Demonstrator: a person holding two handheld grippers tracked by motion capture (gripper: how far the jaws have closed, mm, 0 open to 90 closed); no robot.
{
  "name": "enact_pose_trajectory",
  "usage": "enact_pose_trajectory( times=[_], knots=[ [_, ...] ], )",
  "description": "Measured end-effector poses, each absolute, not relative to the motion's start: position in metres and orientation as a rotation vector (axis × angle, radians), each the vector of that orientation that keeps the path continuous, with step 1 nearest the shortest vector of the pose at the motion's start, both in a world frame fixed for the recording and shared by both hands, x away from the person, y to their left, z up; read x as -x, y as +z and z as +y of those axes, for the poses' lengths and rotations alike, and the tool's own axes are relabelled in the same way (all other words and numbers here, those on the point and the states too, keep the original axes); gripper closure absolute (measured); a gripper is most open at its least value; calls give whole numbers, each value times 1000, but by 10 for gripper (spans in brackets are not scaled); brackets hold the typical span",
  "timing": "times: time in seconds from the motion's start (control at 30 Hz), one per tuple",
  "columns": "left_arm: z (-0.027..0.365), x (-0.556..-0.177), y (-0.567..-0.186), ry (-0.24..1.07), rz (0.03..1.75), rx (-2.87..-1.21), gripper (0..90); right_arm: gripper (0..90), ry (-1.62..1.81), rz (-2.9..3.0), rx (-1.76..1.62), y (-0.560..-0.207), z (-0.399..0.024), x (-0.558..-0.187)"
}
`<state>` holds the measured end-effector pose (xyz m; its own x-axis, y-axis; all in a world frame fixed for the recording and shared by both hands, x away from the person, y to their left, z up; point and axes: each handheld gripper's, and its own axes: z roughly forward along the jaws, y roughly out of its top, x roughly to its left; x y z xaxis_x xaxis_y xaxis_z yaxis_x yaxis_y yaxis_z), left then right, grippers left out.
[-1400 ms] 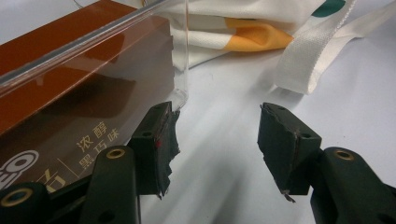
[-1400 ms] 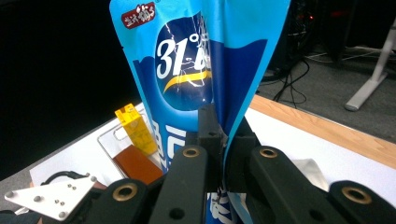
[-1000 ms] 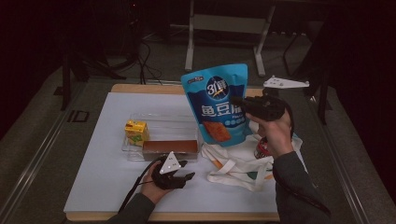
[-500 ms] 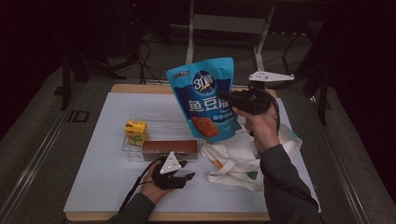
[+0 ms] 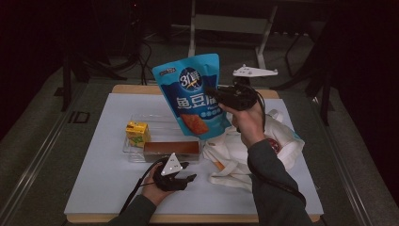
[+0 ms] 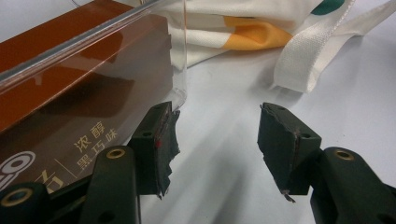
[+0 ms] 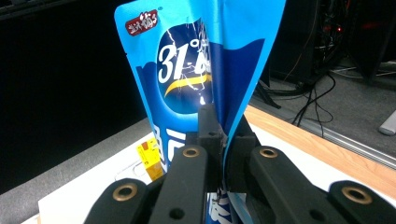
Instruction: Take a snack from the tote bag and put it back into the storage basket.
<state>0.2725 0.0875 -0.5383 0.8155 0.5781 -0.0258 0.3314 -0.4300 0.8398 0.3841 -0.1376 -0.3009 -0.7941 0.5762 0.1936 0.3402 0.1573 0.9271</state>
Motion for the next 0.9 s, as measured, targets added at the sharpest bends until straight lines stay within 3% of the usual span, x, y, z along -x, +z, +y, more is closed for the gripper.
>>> enact_pose_trajectory(
  times=[0.9],
  knots=[
    [87,-272,-538,333,666,-2057,459,880,1674,2252,-966,-330,-84,-408]
  ],
)
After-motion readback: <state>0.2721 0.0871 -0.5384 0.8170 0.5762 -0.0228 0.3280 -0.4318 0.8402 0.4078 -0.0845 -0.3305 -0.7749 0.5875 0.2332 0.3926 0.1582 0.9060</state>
